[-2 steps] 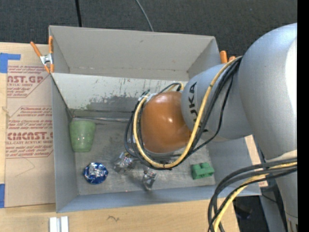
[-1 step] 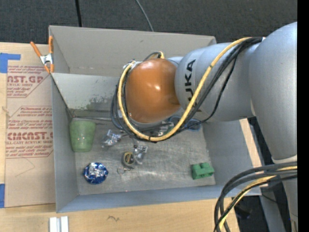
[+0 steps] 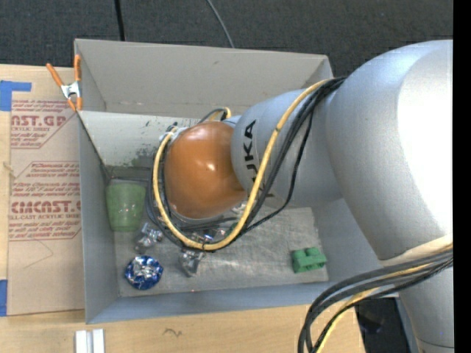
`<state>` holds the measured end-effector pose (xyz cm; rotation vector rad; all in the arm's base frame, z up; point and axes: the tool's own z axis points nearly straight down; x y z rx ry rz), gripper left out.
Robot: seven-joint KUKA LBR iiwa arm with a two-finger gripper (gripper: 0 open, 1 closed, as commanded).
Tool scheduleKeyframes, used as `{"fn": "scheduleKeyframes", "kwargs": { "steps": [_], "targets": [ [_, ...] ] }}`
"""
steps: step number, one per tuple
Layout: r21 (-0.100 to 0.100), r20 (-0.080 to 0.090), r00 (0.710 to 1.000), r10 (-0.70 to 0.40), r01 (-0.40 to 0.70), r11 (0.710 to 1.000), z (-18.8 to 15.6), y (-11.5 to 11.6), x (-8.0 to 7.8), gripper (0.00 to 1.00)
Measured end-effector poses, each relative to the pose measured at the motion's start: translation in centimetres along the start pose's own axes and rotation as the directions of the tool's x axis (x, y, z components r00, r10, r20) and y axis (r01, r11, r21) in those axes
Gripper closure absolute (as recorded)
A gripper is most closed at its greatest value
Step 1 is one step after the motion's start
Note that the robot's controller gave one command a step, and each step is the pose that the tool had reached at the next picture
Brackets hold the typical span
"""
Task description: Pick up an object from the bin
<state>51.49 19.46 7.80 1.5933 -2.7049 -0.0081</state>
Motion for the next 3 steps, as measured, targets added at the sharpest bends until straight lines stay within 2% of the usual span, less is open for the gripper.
{"fn": "scheduleKeyframes", "kwargs": {
  "steps": [1, 2, 3],
  "targets": [
    [0.004, 0.001, 0.954, -0.299, 0.299, 0.954, 0.23, 3.99, -2.77, 0.0],
    [0.005, 0.0, 0.955, -0.296, 0.296, 0.955, 0.13, 3.83, -2.73, 1.0],
    [0.004, 0.0, 0.955, -0.296, 0.296, 0.955, 0.21, 3.88, -2.7, 0.0]
  ]
}}
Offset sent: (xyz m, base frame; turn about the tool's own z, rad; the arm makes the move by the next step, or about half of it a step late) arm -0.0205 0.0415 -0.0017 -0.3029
